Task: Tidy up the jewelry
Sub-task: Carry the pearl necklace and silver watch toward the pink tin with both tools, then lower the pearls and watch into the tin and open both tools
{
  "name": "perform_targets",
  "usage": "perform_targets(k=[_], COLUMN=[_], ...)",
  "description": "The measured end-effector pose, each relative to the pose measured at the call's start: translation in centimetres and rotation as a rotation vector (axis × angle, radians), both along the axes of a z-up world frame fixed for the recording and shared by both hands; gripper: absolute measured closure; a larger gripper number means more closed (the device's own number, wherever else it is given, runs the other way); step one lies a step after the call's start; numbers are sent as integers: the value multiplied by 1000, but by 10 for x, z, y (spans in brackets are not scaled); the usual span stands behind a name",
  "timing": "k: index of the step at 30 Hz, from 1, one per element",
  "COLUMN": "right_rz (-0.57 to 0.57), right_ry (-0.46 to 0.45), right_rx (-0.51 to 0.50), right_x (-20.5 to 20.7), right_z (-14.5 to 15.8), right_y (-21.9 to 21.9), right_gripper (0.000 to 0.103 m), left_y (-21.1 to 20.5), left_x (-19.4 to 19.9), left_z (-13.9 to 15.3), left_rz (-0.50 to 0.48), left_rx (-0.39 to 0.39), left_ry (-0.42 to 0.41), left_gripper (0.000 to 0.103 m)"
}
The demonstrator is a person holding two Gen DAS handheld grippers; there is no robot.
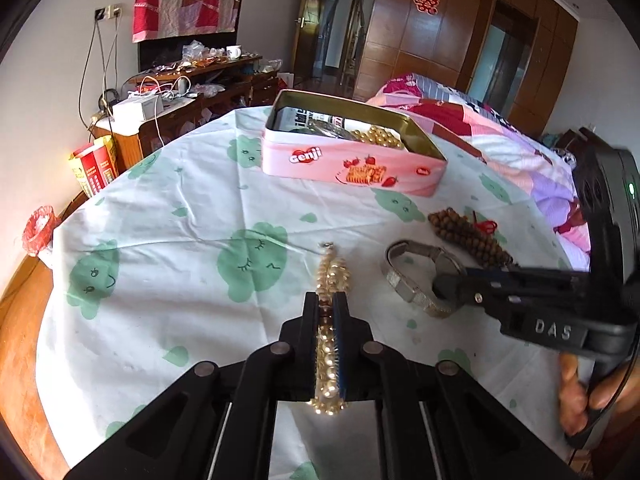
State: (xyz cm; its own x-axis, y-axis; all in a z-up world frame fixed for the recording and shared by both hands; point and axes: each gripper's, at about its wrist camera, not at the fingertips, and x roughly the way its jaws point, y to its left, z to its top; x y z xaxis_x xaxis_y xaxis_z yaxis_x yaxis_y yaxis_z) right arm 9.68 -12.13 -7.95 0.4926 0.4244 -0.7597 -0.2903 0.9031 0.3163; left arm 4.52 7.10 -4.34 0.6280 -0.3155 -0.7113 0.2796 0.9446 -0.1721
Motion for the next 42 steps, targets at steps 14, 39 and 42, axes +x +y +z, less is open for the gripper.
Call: perform_targets(k=[14, 39, 42], right_rz=[-5, -187, -243], right_ry=[-131, -313, -335], right_rx=[-159, 36, 54], right_x=[-19, 24, 41], right_z=[12, 89, 98], right_y=[18, -35, -46], right_gripper=[92, 92, 92], left_y=[-4, -7, -14], left_x=[0, 43, 64], left_z=[-7, 70, 78], left_rz=[-15, -37, -32], left_rx=[12, -140, -134], left_ry=[13, -216, -245], left_gripper=[97, 98, 98])
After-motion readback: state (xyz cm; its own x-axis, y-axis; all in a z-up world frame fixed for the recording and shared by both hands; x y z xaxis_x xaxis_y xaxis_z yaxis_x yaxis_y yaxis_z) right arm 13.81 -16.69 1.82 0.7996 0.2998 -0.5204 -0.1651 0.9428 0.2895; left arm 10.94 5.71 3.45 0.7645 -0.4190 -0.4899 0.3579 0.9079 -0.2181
